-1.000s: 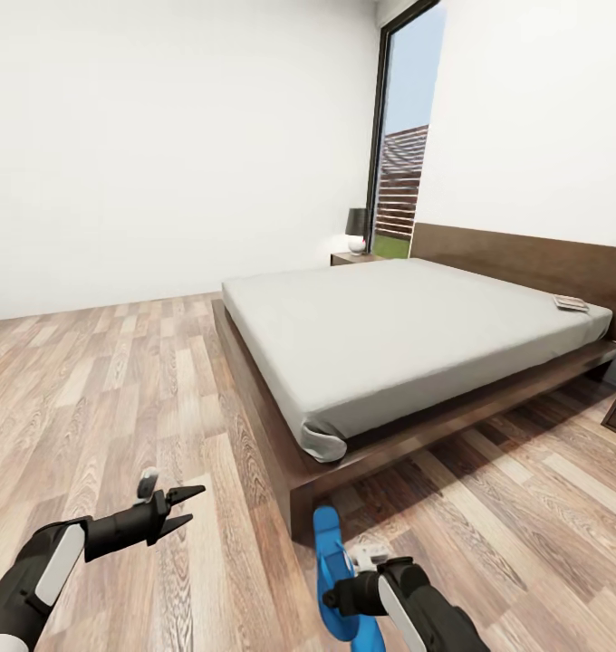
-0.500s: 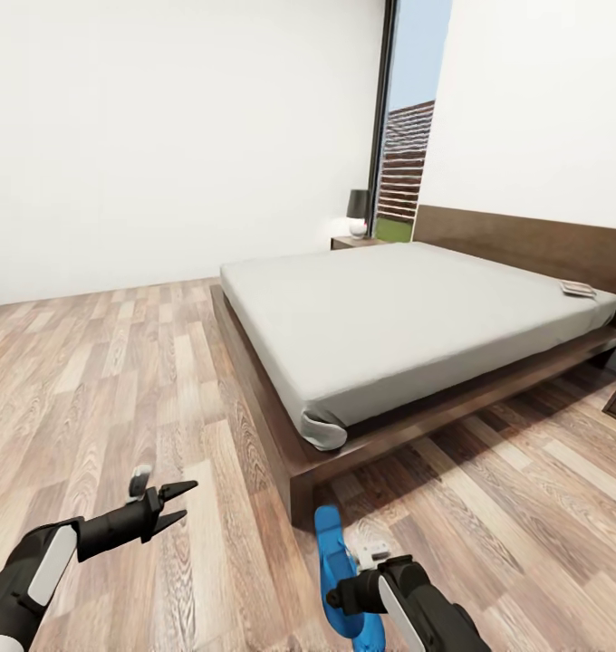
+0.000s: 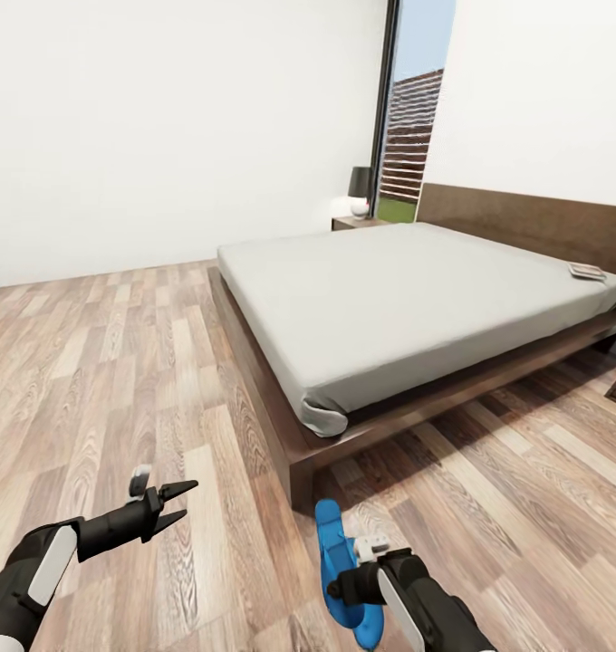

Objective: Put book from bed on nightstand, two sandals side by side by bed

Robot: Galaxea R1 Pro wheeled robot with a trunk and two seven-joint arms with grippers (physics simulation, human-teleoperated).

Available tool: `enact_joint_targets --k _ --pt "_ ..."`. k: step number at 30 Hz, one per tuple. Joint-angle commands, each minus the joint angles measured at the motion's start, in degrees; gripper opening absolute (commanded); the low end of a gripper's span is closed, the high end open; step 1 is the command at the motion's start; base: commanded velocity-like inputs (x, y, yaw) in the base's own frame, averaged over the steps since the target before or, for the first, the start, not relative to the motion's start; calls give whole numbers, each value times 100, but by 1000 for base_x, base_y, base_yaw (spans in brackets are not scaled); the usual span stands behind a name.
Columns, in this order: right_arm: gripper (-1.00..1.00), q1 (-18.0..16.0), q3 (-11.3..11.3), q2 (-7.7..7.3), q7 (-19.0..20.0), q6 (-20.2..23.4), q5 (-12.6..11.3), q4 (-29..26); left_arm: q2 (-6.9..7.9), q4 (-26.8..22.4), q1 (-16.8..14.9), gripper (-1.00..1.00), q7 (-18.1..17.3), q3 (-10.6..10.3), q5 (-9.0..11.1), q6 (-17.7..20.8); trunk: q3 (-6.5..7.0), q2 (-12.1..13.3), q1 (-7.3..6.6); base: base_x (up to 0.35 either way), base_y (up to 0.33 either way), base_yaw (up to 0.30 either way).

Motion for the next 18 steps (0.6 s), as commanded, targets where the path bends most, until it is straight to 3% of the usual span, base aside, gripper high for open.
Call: enact_joint_targets --k 1,7,18 --pt "-100 -90 11 16 -7 31 -47 17 -4 1 -4 100 -28 9 -16 19 -28 -4 1 0 0 0" --pt "-100 -419 27 56 -6 146 -38 268 -9 1 -4 100 -27 1 -17 15 -161 -12 17 0 0 0" --pt "-100 -633 29 81 -5 278 -87 535 -10 1 -4 100 -27 2 -17 14 -405 -27 45 0 0 0"
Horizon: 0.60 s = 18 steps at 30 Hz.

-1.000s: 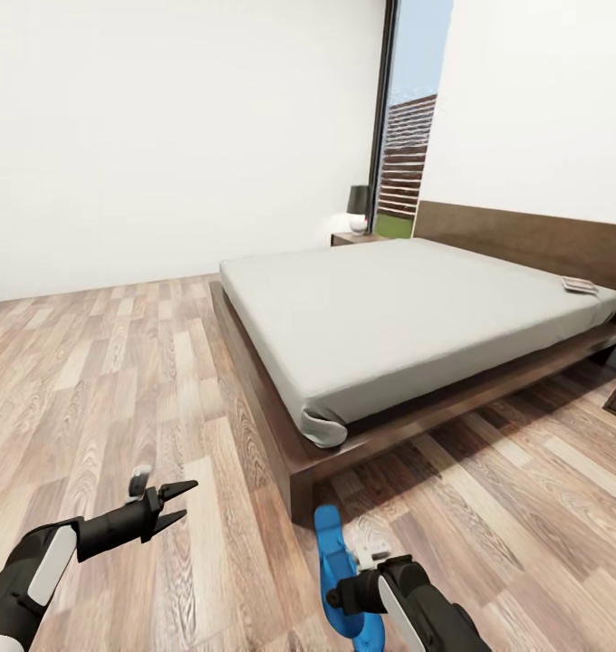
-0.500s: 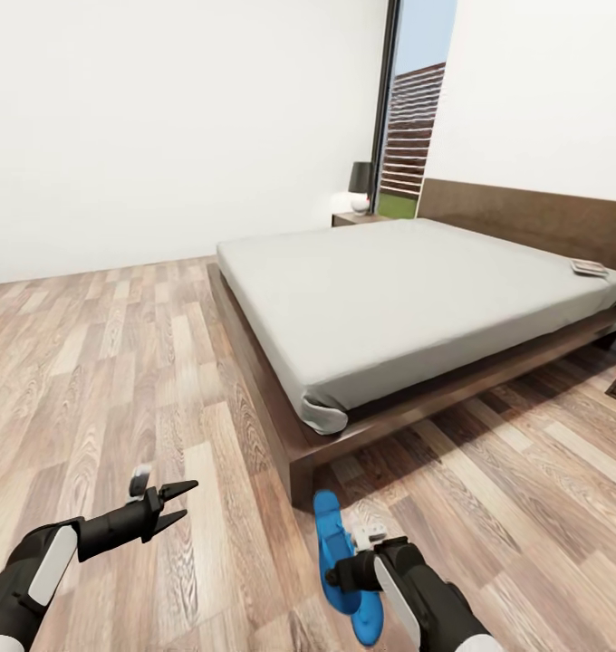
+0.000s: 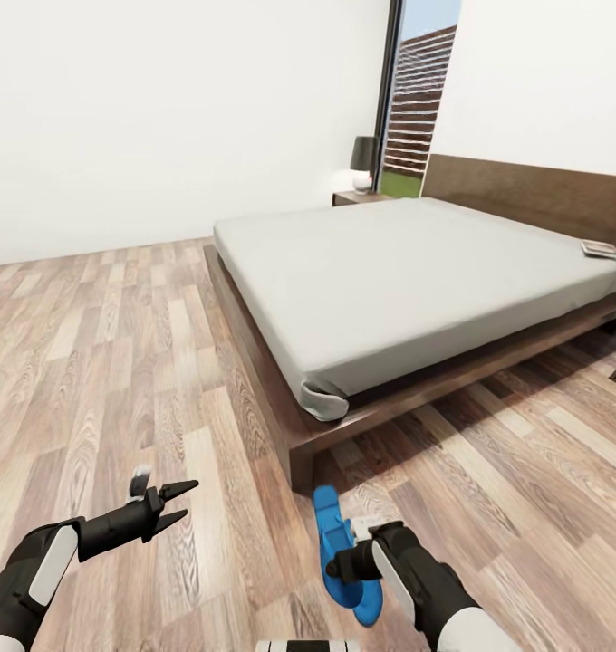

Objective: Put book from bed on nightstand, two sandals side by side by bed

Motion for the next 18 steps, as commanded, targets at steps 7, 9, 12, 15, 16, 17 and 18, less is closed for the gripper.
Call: enact_joint_targets --k 7,9,12,15,16,17,18 --pt "-100 -253 9 68 -9 -5 -89 311 -1 -4 -3 100 -36 15 -16 22 -160 -12 17 0 0 0" --pt "-100 -335 6 76 -11 -24 -98 386 -1 -10 -3 100 -37 16 -16 22 -205 -14 22 0 0 0" --pt "-100 -421 4 98 -12 -38 -103 433 -1 -14 -3 100 -37 17 -15 22 -271 -18 30 0 0 0" --pt "-100 -494 3 129 -12 -52 -106 460 -1 -16 -3 100 -37 17 -11 22 -338 -22 37 0 0 0" --pt "-100 -503 2 135 -12 -57 -106 462 -1 -16 -3 100 -40 17 -10 22 -360 -24 40 0 0 0" --pt "-100 -510 2 142 -12 -64 -106 464 -1 -16 -3 100 -49 17 -11 22 -382 -25 42 0 0 0" --pt "-100 -520 2 154 -12 -92 -107 469 -1 -17 -3 100 -83 17 -13 23 -404 -26 45 0 0 0"
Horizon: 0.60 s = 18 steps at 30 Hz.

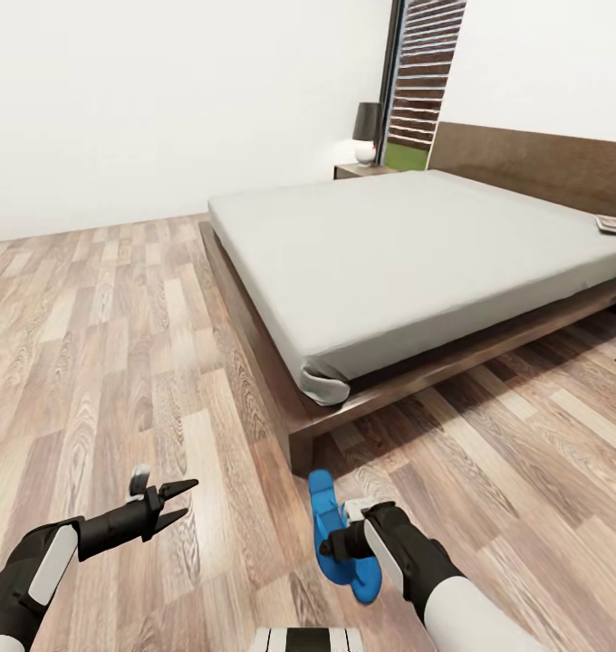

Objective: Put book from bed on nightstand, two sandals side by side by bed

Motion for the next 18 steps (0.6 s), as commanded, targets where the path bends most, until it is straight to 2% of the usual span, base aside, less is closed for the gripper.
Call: enact_joint_targets --k 1,6,18 --pt "-100 -7 16 3 -9 1 -53 -3 1 0 -3 100 -58 9 -17 23 -27 -3 1 0 0 0" --pt "-100 -25 16 43 -9 -184 -52 99 6 4 -3 100 -344 9 -30 25 -138 -10 14 0 0 0" --pt "-100 -73 16 89 -9 -372 -41 206 11 9 -3 100 -422 9 -55 20 -404 -26 45 0 0 0"
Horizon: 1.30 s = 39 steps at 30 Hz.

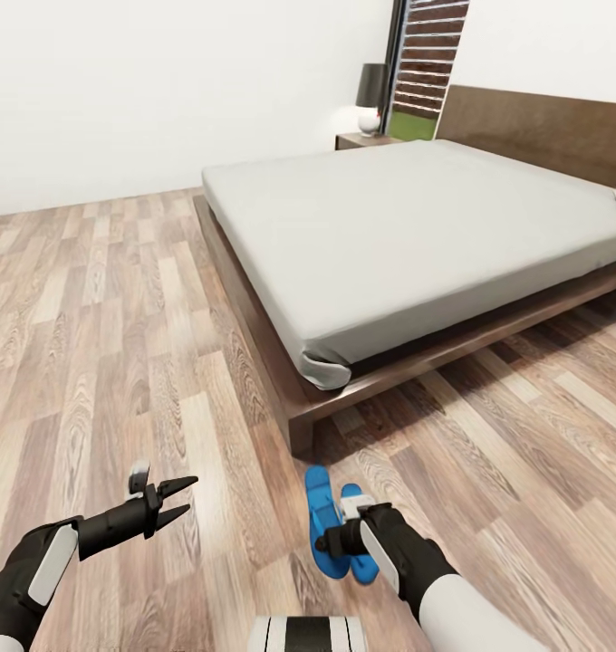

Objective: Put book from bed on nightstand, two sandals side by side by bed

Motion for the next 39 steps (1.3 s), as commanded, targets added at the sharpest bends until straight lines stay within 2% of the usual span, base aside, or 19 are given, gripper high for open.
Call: enact_joint_targets --k 1,16,36,39 --pt "-100 -3 19 -5 -11 22 -66 -6 0 1 -3 100 -27 8 -14 22 -27 -3 1 0 0 0" --pt "-100 -96 10 -18 -178 -186 -60 85 -2 9 -3 100 -27 8 -17 13 -359 -23 40 0 0 0" --pt "-100 -444 -12 -43 -193 -225 -63 215 0 10 -3 100 -25 8 -14 13 -802 -50 91 0 0 0" --pt "-100 -516 -15 -45 -199 -222 -64 216 4 10 -3 100 -27 8 -19 13 -802 -50 91 0 0 0"
